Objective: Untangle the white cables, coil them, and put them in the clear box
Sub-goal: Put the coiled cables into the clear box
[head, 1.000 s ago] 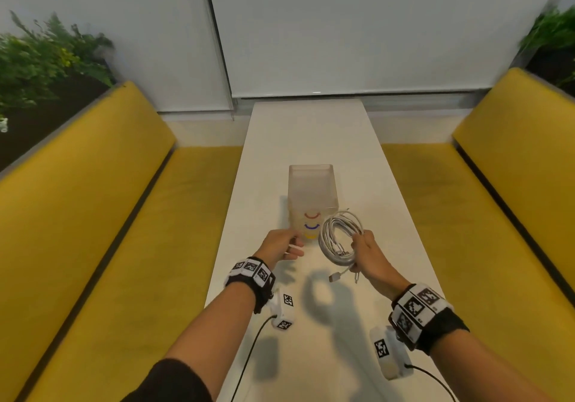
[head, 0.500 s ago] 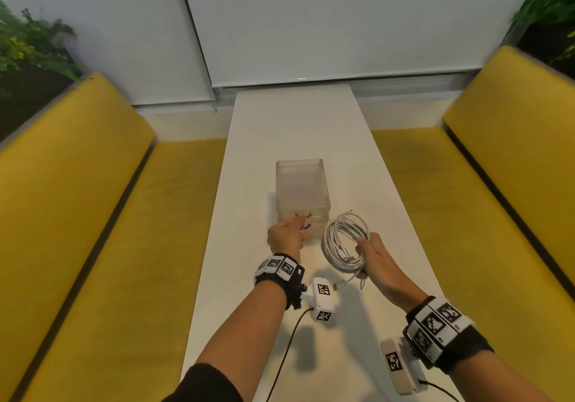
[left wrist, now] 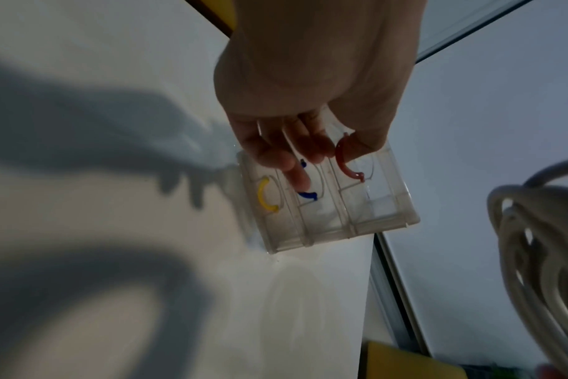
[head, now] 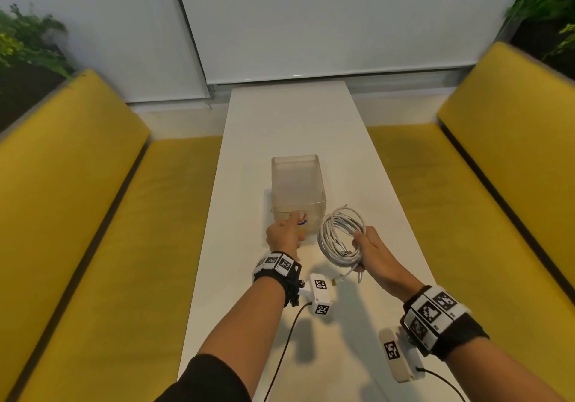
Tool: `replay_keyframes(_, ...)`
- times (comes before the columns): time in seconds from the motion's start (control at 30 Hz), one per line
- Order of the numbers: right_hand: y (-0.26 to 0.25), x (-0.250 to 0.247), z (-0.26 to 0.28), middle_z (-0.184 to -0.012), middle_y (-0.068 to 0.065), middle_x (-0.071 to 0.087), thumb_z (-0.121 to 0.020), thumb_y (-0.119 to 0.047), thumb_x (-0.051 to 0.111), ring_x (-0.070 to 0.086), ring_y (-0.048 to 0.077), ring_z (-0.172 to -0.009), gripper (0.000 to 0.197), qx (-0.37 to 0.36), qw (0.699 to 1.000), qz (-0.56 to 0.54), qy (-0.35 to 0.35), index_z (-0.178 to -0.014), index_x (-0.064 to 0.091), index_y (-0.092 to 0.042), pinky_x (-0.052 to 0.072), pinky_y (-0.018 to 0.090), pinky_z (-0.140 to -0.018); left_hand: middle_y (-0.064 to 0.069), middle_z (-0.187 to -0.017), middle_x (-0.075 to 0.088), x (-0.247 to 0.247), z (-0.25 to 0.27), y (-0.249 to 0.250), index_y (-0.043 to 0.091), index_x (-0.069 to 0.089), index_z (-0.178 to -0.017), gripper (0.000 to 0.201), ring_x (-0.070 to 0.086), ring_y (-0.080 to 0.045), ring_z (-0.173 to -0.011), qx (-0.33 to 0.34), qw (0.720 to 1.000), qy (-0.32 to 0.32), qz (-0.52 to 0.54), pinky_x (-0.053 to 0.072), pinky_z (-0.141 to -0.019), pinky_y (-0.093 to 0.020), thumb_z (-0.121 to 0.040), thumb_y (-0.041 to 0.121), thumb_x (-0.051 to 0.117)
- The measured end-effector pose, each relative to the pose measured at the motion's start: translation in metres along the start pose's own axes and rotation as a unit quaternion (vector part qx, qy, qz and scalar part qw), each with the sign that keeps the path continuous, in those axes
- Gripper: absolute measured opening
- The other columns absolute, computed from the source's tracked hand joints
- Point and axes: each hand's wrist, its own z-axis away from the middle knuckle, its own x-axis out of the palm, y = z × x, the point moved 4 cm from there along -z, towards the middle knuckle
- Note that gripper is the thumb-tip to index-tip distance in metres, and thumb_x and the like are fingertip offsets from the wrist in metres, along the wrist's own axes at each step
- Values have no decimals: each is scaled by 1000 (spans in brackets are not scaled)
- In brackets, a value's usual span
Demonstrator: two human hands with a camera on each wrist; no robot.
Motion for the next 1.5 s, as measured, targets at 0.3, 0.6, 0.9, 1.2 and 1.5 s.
replay_keyframes(0.3,-24,5,-10,-72,8,50,-105,-19,31,44,15,-58,22,24,987,-147,-58,-93,46,-8,35,27,-53,-2,-72,69,-29,15,-26,11,70,-67,23,58,-15,-70,71,995,-30,-65,45,-67,-28,-86,24,71)
replay_keyframes(0.6,-29,43,-41,-69,12,40,-101,-8,29,31,17,-55,28,158,950,-263,-59,-86,52,-1,28,23,-37,-9,-79,69,-40,29,-55,-6,71,-79,12,68,-27,-76,39,998,-50,7,59,-85,-48,-85,5,73)
replay_keyframes(0.9,-43,65,-60,-58,5,26,-94,5,17,20,13,-48,36,195,974,-94,-64,-68,35,-11,24,17,-35,-22,-105,73,-38,36,-60,-13,64,-101,16,72,-23,-88,9,993,-82,87,59,-65,-26,-88,-4,69)
replay_keyframes(1.2,-55,94,-65,-75,9,48,-99,-4,41,56,24,-95,32,134,963,231,-19,-68,48,-7,44,30,-83,-17,-98,76,-33,44,-59,-1,72,-102,15,74,-27,-89,-7,986,-81,145,61,-68,-29,-88,1,71)
replay_keyframes(1.5,-47,90,-81,-127,26,57,-94,-7,50,57,42,-115,49,134,964,179,146,-139,33,-2,51,48,-94,-19,-94,76,-37,43,-55,-1,74,-95,9,73,-29,-84,11,991,-67,116,58,-61,-23,-89,2,68)
